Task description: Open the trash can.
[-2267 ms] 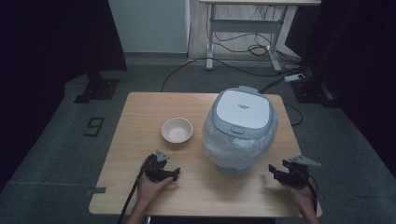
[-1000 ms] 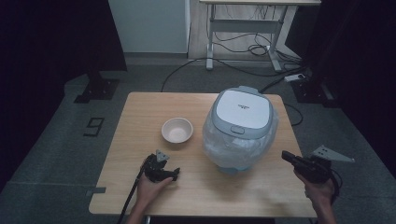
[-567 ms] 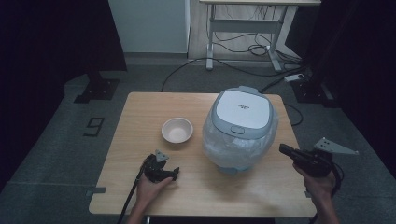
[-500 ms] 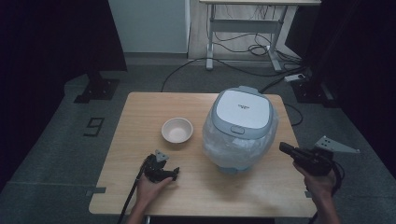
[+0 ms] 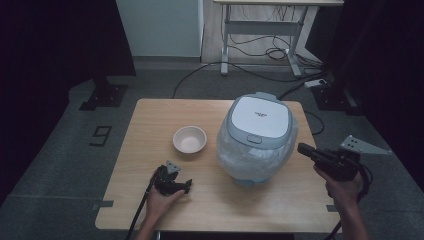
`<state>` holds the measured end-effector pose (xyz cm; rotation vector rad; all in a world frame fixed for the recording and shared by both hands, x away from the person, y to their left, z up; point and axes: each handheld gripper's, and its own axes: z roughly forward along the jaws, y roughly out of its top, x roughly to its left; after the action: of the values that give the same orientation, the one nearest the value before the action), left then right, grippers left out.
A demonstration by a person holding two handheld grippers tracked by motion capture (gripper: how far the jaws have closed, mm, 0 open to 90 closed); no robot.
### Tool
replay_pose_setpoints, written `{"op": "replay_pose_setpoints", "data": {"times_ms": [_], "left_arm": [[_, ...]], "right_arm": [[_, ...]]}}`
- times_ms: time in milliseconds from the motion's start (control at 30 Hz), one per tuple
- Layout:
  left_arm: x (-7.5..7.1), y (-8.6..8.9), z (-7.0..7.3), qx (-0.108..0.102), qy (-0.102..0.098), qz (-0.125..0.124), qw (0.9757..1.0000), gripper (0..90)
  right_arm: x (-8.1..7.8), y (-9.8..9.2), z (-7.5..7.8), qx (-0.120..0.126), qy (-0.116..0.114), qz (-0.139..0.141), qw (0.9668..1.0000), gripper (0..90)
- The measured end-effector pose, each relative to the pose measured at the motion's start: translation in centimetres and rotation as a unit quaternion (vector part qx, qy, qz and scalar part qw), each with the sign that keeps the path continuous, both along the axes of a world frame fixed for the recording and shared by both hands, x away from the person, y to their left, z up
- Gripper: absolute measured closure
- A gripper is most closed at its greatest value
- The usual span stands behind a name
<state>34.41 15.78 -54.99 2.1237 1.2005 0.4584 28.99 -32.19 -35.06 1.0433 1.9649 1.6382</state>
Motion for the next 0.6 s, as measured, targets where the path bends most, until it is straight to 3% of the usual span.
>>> {"op": "replay_pose_setpoints", "data": {"times_ms": [167,600], "left_arm": [[0.0,0.0,0.0,0.0,0.0,0.0,1.0,11.3],[0.0,0.0,0.0,0.0,0.0,0.0,1.0,11.3]], "right_arm": [[0.2,0.9,1.1,-0.002,-0.007,0.008,0.9999,90.0],[1.4,2.9,1.9,-0.003,0.001,0.031,0.9995,90.0]]}}
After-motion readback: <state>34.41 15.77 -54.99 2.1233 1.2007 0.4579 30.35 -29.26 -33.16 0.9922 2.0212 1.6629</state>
